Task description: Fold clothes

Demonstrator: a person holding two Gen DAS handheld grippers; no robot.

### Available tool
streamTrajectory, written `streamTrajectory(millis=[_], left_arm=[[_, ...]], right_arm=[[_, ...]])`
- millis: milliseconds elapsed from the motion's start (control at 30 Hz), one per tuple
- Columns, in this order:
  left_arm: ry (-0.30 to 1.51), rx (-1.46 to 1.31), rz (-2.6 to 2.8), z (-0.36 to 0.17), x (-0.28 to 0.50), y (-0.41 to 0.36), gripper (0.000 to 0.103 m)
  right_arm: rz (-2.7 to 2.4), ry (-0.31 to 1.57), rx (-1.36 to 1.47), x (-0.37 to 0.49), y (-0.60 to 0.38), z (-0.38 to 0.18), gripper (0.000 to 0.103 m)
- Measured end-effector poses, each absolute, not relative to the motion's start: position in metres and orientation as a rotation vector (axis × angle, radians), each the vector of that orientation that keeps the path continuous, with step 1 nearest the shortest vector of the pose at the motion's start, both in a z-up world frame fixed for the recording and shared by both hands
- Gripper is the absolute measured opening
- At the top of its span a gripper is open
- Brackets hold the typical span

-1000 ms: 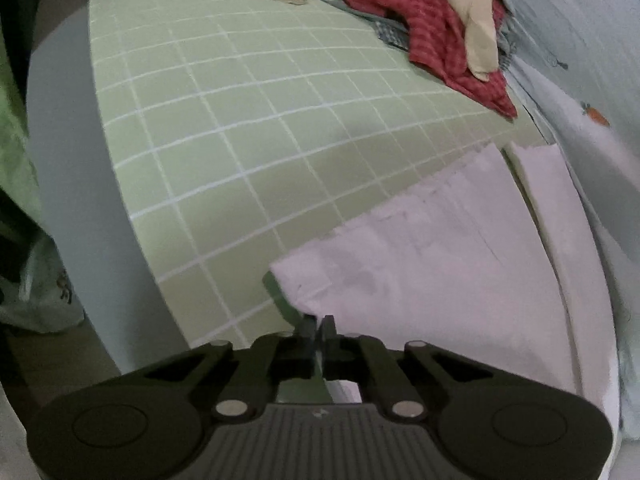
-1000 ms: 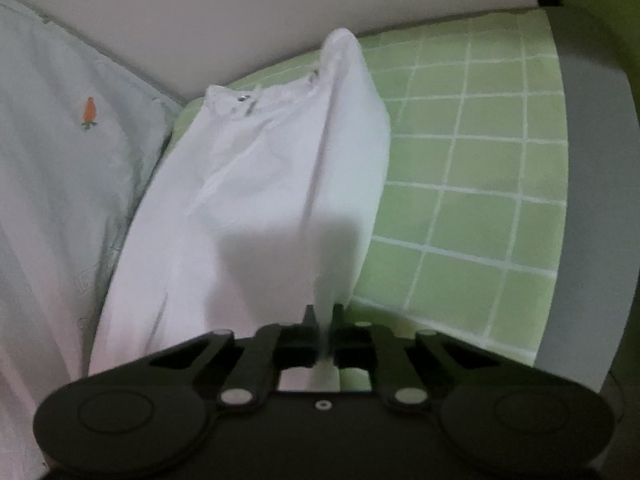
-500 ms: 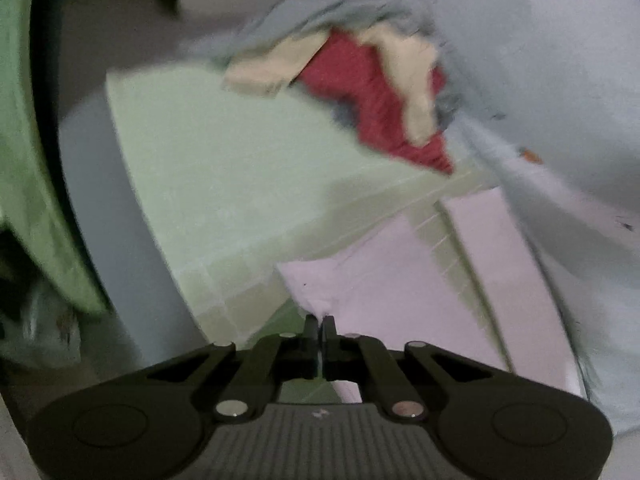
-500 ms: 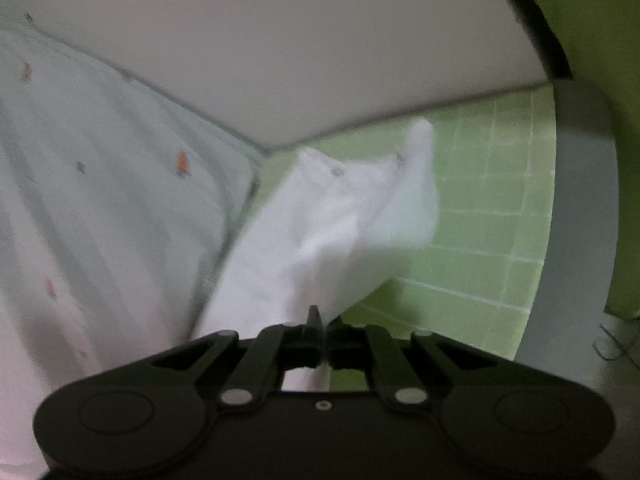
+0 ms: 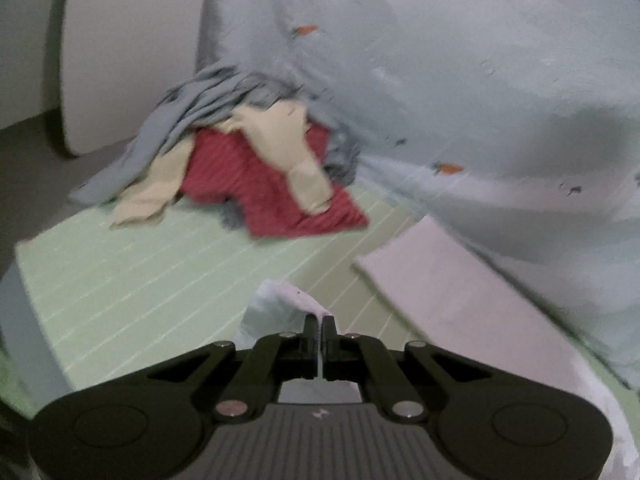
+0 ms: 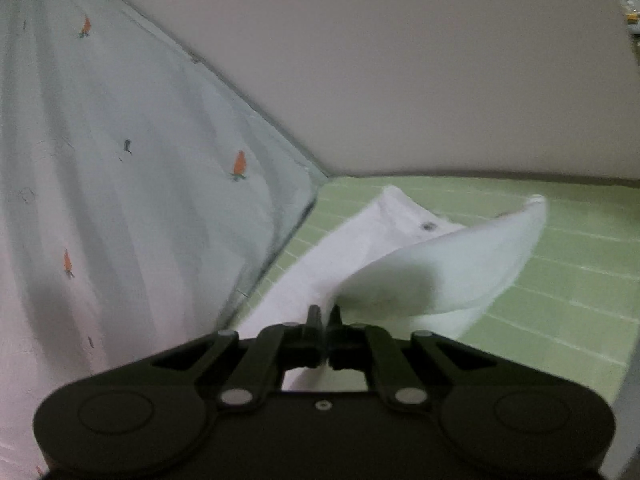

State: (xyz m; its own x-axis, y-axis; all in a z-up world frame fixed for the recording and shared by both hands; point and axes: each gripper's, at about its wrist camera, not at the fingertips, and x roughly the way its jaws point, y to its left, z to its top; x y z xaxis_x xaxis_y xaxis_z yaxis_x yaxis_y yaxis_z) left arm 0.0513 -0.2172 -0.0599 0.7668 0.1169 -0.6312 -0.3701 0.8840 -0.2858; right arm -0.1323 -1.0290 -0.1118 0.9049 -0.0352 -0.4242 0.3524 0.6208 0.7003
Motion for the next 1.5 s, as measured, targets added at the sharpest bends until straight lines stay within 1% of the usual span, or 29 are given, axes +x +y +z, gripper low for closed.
streamTrajectory(millis=[167, 367, 433, 500, 600, 700, 833, 967, 1100, 1233, 1333, 1400, 1500], left_arm=[[0.583, -0.405, 0.230, -0.040, 0.088, -0.225, 0.002], [0.459, -0.424, 0.173, 0.009, 0.121, -0.232, 0.002], [0.443, -0.411, 0.154, 0.012, 0.136, -0.236, 0.002], [0.433, -0.400, 0.138, 0.013, 0.152, -0.239, 0.002], [0.509, -0.399, 0.159, -0.022, 0.188, -0.245, 0.002], [0.601, -0.432, 0.209, -0.063, 0.215, -0.252, 0.002], [0.730, -0.468, 0.281, -0.105, 0.241, -0.257, 0.002], [0.725, -0.435, 0.275, -0.107, 0.274, -0.263, 0.002], [0.664, -0.418, 0.237, -0.087, 0.315, -0.276, 0.002], [0.587, -0.364, 0.180, -0.069, 0.361, -0.295, 0.002], [0.612, -0.274, 0.188, -0.093, 0.396, -0.313, 0.003], [0.681, -0.266, 0.211, -0.123, 0.416, -0.320, 0.003], [0.785, -0.298, 0.237, -0.161, 0.436, -0.322, 0.002]], right_arm=[[-0.188, 0.321, 0.880, -0.102, -1.025, -0.087, 0.003], [-0.123, 0.167, 0.889, -0.072, -1.025, -0.040, 0.003], [-0.124, 0.140, 0.870, -0.060, -1.024, -0.035, 0.003], [-0.146, 0.161, 0.861, -0.039, -1.025, -0.044, 0.003], [-0.209, 0.255, 0.834, 0.001, -1.022, -0.070, 0.003], [-0.289, 0.358, 0.742, 0.032, -1.009, -0.092, 0.003], [-0.330, 0.451, 0.755, 0.065, -1.007, -0.115, 0.003], [-0.308, 0.501, 0.691, 0.104, -1.010, -0.112, 0.003], [-0.231, 0.428, 0.783, 0.133, -1.019, -0.097, 0.003], [-0.210, 0.397, 0.794, 0.172, -1.022, -0.099, 0.004], [-0.247, 0.447, 0.762, 0.203, -1.015, -0.116, 0.004], [-0.264, 0.483, 0.696, 0.217, -1.004, -0.133, 0.004], [-0.287, 0.597, 0.514, 0.241, -0.981, -0.155, 0.003]])
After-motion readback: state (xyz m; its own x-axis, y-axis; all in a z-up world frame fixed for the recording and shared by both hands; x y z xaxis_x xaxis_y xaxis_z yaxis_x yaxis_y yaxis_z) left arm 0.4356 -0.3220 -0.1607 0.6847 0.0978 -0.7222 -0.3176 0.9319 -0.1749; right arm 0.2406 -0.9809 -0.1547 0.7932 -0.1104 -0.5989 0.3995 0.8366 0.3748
